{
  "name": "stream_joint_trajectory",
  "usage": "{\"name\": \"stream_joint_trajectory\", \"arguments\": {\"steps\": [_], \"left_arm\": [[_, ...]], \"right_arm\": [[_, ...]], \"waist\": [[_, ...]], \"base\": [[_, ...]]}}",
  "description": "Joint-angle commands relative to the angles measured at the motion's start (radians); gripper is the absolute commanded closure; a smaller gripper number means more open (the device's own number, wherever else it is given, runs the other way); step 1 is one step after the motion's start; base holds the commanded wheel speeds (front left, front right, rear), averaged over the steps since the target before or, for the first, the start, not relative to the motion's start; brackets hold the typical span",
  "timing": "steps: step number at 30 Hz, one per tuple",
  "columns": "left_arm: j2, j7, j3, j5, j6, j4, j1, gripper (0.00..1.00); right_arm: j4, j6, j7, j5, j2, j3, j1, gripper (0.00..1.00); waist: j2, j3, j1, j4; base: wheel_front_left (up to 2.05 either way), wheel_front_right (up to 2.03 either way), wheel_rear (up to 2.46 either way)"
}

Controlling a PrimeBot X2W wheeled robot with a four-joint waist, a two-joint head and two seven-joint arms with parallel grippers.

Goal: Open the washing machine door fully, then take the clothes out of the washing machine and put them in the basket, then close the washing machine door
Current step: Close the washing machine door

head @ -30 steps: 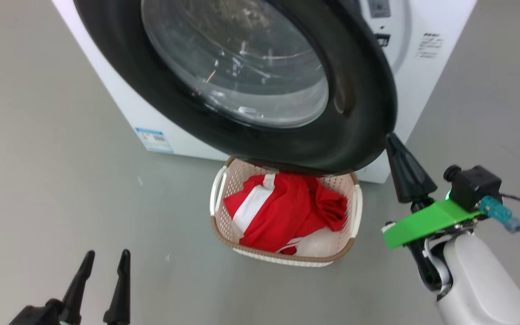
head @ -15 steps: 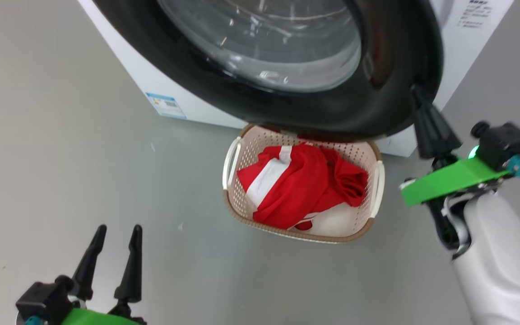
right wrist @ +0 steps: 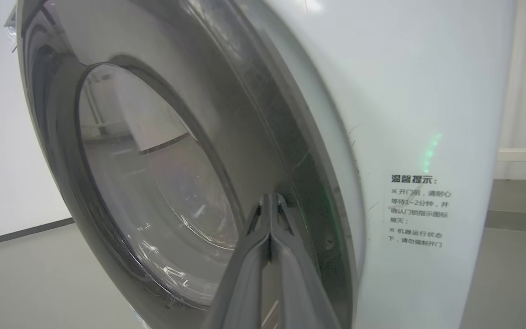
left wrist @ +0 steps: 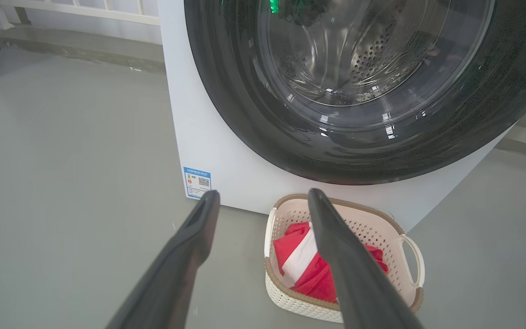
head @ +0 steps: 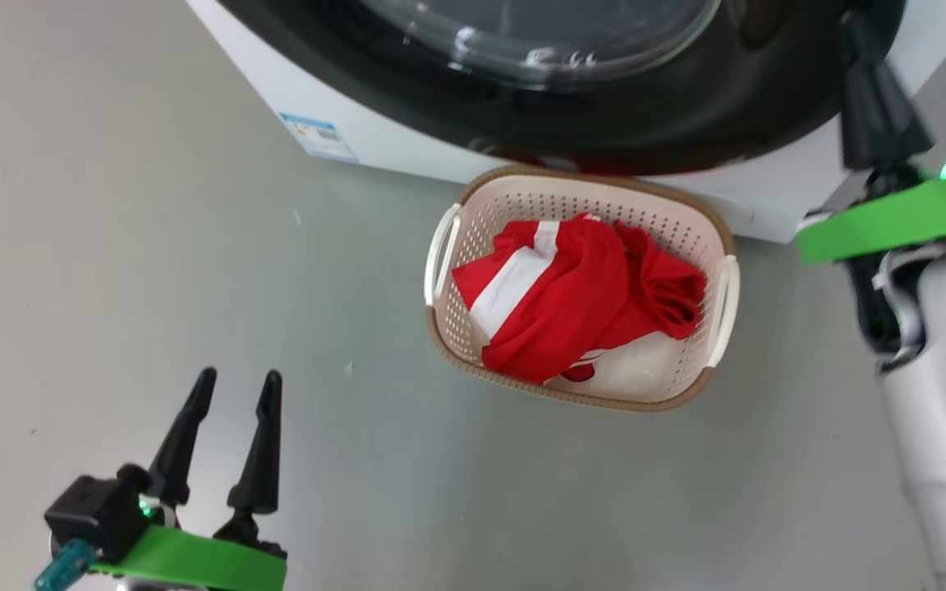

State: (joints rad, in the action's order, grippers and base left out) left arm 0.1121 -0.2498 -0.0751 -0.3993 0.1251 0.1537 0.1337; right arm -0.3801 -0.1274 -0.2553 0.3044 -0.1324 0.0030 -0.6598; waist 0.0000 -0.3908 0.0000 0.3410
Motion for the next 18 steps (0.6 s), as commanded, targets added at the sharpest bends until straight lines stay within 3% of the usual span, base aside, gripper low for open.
{"name": "stream_joint_trajectory", "arguments": {"steps": [1,11,18], "left_arm": [[0.018,-0.012,0.029,-0.008,0.006,-0.024,0.028,0.00],[0.015,-0.012,0.011,-0.021,0.006,-0.025,0.069,0.00],[0.020,-0.012,0.011,-0.021,0.006,-0.007,0.061,0.00]], "right_arm": [[0.031,-0.003,-0.006,-0.011,0.000,0.003,-0.037,1.00],[0.053,-0.003,-0.006,-0.031,-0.008,-0.071,-0.123,1.00],[0.047,-0.003,-0.006,-0.032,0.005,-0.043,-0.087,1.00]], "waist": [[0.0000,-0.023,0.0000,0.015],[0.0000,-0.068,0.0000,0.033],[0.0000,-0.041,0.0000,0.024]], "base": [[0.00,0.00,0.00],[0.00,0.00,0.00],[0.00,0.00,0.00]]}}
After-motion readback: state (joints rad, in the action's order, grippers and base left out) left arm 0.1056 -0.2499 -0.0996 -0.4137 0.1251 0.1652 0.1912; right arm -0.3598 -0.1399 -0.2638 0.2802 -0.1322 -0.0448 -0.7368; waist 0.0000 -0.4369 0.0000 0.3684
